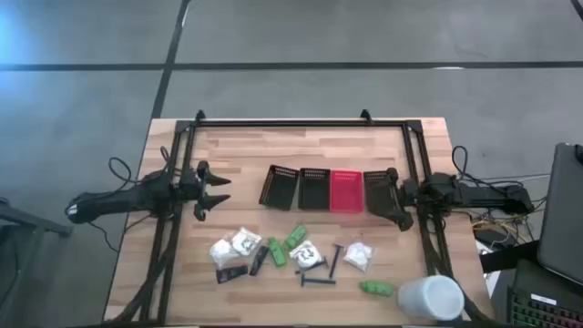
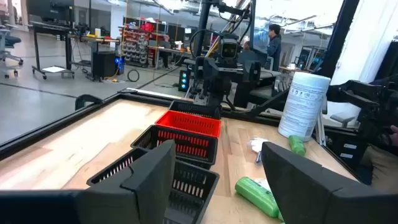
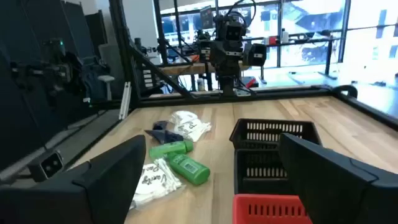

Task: Pick & Place Travel size toiletries

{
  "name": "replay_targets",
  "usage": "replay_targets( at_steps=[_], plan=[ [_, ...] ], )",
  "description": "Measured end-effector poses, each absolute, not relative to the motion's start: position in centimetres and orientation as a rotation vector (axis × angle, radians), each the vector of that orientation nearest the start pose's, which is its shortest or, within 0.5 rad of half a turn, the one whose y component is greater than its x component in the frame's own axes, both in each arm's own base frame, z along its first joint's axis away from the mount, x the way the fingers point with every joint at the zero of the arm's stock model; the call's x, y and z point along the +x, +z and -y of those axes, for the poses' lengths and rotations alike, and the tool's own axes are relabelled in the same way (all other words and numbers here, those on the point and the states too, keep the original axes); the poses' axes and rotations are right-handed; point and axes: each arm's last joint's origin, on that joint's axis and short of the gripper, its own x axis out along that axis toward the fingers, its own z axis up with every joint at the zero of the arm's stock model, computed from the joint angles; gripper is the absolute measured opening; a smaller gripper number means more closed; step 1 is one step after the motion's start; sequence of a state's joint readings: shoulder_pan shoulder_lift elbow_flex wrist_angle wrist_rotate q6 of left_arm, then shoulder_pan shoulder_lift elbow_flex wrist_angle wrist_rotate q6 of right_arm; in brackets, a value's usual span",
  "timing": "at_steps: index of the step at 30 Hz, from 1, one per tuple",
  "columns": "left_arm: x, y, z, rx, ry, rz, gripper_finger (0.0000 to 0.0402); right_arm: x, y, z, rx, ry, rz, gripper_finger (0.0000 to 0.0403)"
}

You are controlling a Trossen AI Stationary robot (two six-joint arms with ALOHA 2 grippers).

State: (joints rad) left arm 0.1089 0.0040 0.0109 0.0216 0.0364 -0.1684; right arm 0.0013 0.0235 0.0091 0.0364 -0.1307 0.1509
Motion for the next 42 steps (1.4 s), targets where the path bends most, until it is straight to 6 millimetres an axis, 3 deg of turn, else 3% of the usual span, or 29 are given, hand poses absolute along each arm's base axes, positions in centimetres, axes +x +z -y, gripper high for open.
replay_targets(
  at_steps=[9,19,26,35,38,42],
  plan=[
    [9.7,16.9,-1.0,-0.166,0.07,0.034,0.0245,9.8,16.9,-0.4,0.216,0.135,0.015,0.0364],
    [9.7,16.9,-1.0,-0.166,0.07,0.034,0.0245,9.8,16.9,-0.4,0.83,0.134,-0.027,0.0364],
    [9.7,16.9,-1.0,-0.166,0.07,0.035,0.0245,9.8,17.2,-0.4,1.07,0.154,-0.016,0.0364],
    [9.7,16.9,-1.0,-0.166,0.07,0.034,0.0245,9.5,19.2,-0.6,1.123,0.322,0.126,0.0364],
    [9.7,16.9,-1.0,-0.166,0.07,0.034,0.0245,9.3,19.4,-0.9,1.198,0.429,0.067,0.0364],
    [9.7,16.9,-1.0,-0.166,0.07,0.035,0.0246,9.8,18.2,-1.5,1.308,0.463,-0.16,0.0363]
  ],
)
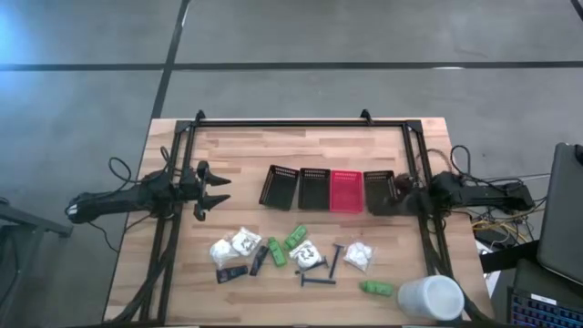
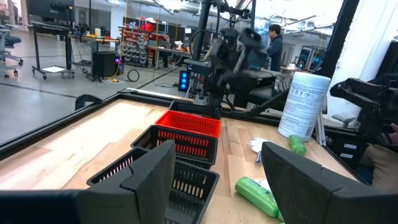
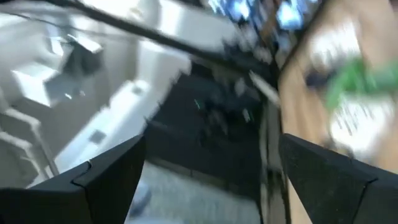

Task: Pick & Place Travel size toiletries
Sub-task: Put the green shampoo into the right black bin

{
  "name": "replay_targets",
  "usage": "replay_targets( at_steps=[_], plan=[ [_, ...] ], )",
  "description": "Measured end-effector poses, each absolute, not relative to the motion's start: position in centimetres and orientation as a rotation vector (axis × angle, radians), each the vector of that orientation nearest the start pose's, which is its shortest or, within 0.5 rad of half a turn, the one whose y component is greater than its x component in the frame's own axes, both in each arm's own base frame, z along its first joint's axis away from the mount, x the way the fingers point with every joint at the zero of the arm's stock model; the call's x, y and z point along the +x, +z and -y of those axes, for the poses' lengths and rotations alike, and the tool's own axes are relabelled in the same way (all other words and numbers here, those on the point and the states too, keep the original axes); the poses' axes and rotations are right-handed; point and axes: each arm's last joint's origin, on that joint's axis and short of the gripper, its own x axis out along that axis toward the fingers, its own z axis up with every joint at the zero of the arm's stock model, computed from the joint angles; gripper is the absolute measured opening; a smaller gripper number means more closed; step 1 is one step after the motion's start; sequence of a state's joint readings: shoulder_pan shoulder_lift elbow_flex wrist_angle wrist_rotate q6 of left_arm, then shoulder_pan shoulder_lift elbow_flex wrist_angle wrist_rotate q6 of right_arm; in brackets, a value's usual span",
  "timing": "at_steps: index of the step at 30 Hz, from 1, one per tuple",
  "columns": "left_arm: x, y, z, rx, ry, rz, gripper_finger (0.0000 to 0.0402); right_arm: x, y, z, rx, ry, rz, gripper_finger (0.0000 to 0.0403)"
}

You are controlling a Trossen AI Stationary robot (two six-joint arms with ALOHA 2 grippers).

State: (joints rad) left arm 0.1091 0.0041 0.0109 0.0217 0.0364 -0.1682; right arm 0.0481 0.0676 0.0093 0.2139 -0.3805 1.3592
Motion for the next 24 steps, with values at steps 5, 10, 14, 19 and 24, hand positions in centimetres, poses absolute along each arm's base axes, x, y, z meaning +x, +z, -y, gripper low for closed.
replay_targets(
  at_steps=[5,10,14,19,24],
  plan=[
    [9.7,16.9,-1.0,-0.166,0.07,0.034,0.0246,10.3,16.6,-2.9,1.36,0.447,-0.415,0.0363],
    [9.7,16.9,-1.0,-0.166,0.07,0.034,0.0246,10.6,15.1,-4.7,1.363,0.449,-0.667,0.0363],
    [9.7,16.9,-1.0,-0.166,0.07,0.035,0.0245,10.7,14.8,-6.1,1.3,0.434,-0.848,0.0363],
    [9.7,16.9,-1.0,-0.166,0.07,0.034,0.0246,11.2,16.0,-7.7,1.163,0.419,-1.013,0.0363],
    [9.7,16.9,-1.0,-0.166,0.07,0.035,0.0245,12.1,17.4,-8.6,0.988,0.355,-1.161,0.0363]
  ],
)
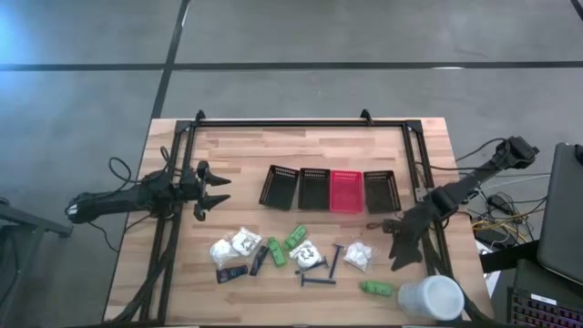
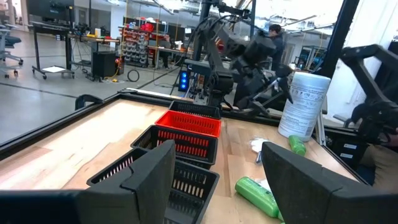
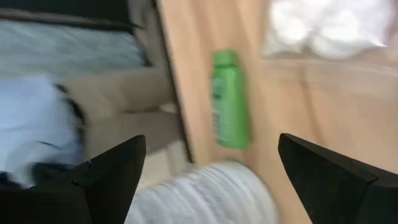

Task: Pick & Place Travel size toiletries
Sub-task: Put the green shampoo into the right black bin

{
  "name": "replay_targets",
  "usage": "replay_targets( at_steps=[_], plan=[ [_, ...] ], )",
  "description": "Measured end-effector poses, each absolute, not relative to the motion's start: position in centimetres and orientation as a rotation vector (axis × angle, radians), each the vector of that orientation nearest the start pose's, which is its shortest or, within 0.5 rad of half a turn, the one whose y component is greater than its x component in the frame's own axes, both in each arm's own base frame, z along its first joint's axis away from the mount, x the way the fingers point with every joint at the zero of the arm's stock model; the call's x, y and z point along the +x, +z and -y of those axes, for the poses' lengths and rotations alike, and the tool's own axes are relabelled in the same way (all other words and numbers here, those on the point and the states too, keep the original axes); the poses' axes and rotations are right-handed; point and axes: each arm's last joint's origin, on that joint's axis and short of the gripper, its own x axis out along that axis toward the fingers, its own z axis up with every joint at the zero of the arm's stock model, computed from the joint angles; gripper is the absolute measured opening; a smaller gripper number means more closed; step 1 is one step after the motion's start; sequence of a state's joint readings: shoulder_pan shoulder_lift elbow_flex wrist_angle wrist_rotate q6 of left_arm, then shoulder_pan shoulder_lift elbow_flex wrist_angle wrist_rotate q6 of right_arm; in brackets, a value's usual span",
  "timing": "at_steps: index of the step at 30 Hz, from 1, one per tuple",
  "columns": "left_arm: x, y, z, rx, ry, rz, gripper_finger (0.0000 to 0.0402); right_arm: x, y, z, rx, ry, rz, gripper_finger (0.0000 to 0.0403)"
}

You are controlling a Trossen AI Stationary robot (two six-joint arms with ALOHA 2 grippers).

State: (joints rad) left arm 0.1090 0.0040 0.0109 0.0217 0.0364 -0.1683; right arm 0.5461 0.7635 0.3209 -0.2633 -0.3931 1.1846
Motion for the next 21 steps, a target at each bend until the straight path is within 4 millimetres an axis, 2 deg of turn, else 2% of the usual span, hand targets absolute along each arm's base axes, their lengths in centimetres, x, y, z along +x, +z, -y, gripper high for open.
replay_targets(
  at_steps=[4,8,14,21],
  plan=[
    [9.7,16.9,-1.0,-0.166,0.07,0.034,0.0245,13.2,18.0,-9.3,0.846,0.321,-1.25,0.0363],
    [9.7,16.9,-1.0,-0.166,0.07,0.034,0.0246,14.6,17.9,-10.2,0.775,0.32,-1.288,0.0363],
    [9.7,16.9,-1.0,-0.166,0.07,0.034,0.0245,16.7,17.3,-11.9,0.699,0.356,-1.385,0.0363],
    [9.7,16.9,-1.0,-0.166,0.07,0.034,0.0245,18.3,16.3,-14.6,0.607,0.367,-1.489,0.0363]
  ],
)
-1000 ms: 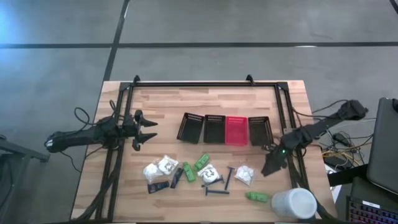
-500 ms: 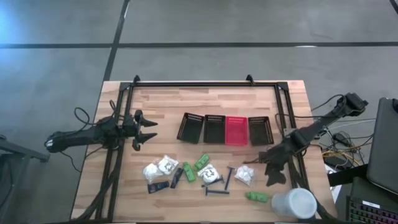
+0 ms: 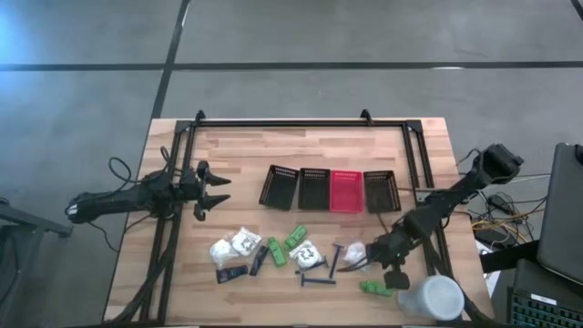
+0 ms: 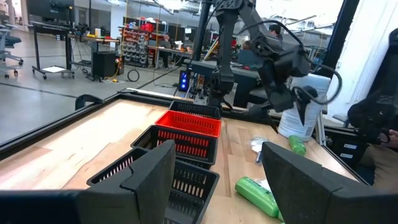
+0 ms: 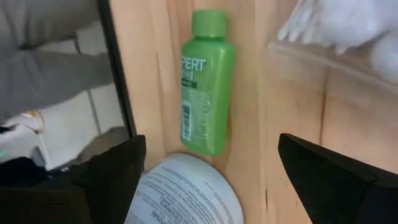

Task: Pick & Place Travel size toiletries
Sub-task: Put the green shampoo into the right black bin

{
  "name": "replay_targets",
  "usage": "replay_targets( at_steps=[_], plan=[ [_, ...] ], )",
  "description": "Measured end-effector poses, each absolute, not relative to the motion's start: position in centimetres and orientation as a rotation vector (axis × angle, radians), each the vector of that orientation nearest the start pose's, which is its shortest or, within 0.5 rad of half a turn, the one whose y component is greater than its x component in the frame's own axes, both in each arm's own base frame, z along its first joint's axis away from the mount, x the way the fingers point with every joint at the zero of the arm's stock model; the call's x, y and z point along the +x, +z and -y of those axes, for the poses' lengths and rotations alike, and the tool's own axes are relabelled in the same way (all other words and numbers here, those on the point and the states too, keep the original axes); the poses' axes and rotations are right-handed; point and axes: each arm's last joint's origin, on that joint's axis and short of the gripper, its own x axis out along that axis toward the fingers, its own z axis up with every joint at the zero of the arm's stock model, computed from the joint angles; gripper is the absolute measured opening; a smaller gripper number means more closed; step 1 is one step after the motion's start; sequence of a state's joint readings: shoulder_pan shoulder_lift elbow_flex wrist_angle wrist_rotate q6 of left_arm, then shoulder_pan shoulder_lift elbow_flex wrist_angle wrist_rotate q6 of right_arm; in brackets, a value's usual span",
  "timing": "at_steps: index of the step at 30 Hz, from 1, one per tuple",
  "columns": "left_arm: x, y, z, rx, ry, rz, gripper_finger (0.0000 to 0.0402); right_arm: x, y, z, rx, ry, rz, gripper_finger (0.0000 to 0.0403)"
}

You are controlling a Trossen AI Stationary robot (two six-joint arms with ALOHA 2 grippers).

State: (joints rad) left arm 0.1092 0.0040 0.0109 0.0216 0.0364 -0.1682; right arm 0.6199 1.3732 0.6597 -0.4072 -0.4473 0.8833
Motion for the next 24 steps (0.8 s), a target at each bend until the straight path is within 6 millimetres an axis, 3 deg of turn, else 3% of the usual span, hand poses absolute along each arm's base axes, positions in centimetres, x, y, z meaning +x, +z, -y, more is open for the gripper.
replay_targets(
  at_steps=[10,24],
  plan=[
    [9.7,16.9,-1.0,-0.166,0.07,0.034,0.0245,19.6,16.6,-15.4,0.605,0.234,-1.501,0.0363],
    [9.7,16.9,-1.0,-0.166,0.07,0.034,0.0245,18.9,16.7,-16.9,0.598,0.21,-1.452,0.0363]
  ],
)
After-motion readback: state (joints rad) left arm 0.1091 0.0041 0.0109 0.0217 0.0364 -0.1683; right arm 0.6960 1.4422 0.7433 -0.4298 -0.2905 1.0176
